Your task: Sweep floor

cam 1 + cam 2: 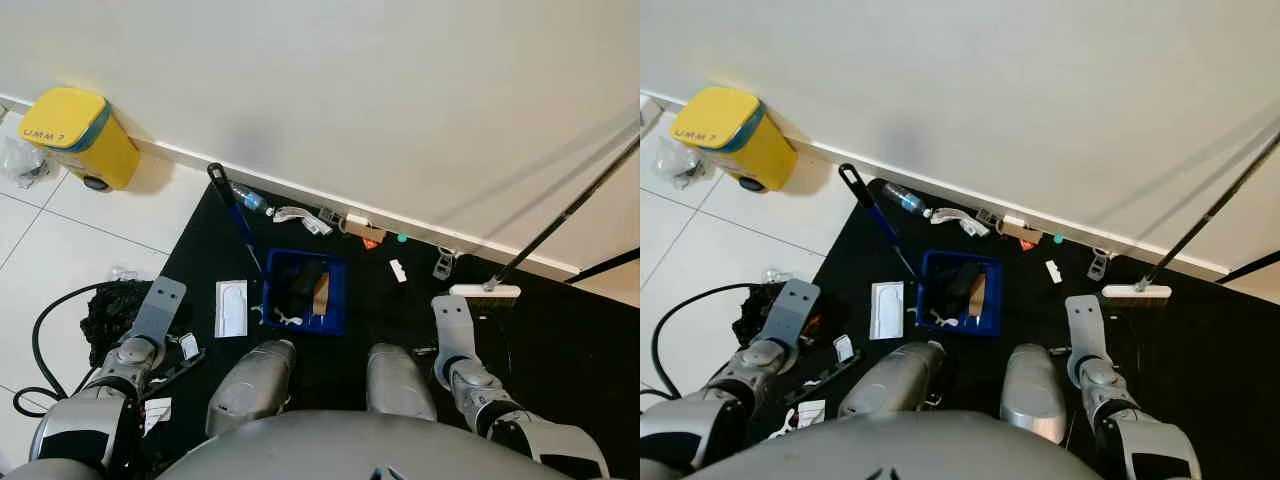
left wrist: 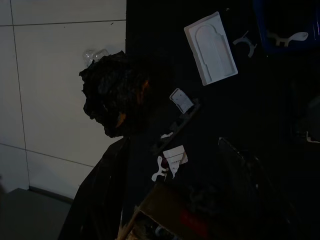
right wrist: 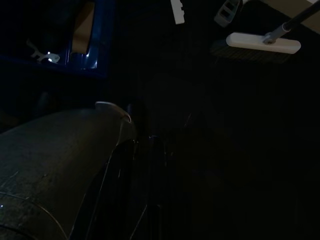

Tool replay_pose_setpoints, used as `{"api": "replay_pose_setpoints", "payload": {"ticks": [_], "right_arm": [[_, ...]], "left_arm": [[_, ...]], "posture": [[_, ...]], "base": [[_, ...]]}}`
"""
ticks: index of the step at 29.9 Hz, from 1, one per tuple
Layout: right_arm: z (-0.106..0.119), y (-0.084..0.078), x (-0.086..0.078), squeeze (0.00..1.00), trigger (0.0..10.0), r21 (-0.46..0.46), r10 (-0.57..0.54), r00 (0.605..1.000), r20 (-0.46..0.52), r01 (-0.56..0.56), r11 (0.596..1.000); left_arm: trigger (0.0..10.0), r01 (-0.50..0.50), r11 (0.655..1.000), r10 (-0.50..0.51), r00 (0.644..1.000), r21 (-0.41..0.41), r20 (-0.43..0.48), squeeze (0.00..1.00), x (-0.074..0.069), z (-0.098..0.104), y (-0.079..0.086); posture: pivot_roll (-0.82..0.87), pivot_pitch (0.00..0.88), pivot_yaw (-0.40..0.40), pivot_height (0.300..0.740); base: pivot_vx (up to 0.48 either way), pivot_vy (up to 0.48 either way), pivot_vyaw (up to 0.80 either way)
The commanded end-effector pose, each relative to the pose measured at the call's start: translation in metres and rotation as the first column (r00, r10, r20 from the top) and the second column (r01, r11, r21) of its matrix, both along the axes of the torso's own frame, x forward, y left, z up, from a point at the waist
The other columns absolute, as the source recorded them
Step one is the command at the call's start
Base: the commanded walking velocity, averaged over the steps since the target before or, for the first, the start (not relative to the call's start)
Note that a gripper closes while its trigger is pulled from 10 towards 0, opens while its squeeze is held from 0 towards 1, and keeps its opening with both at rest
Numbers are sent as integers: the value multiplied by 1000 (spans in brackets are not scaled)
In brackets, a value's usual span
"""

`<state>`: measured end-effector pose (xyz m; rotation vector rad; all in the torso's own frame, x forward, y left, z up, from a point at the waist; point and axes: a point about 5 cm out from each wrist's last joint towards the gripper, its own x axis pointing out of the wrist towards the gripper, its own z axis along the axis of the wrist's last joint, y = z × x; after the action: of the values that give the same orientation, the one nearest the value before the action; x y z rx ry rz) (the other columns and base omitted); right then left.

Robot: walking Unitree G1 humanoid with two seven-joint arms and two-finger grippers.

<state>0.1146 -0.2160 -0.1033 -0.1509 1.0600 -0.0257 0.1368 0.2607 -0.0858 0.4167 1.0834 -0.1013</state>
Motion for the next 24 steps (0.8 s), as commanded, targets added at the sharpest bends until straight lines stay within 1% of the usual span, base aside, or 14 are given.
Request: {"api": "replay_pose_setpoints", "payload": {"ticks": [1,17,24], "right_arm": [[-1,-1,-4,0,10000,1,-14,1000,-16,14,1000],[-1,1,-1,0,10000,3,-7,1000,0,7,1000],[1,-1,2,0,10000,2,-6,1000,13,6,1000]], "left_arm": [[10000,-9,1000,9,1000,-1,-1,0,-2,-1,-1],[10000,-8,1000,8,1000,-3,-2,0,-2,-1,-2],[10000,-7,1000,7,1000,-4,-3,0,-2,-1,-2]], "posture": [[70,0,10,740],[66,0,9,740],[65,0,8,740]], "base": [[0,0,0],[0,0,0],[0,0,0]]}}
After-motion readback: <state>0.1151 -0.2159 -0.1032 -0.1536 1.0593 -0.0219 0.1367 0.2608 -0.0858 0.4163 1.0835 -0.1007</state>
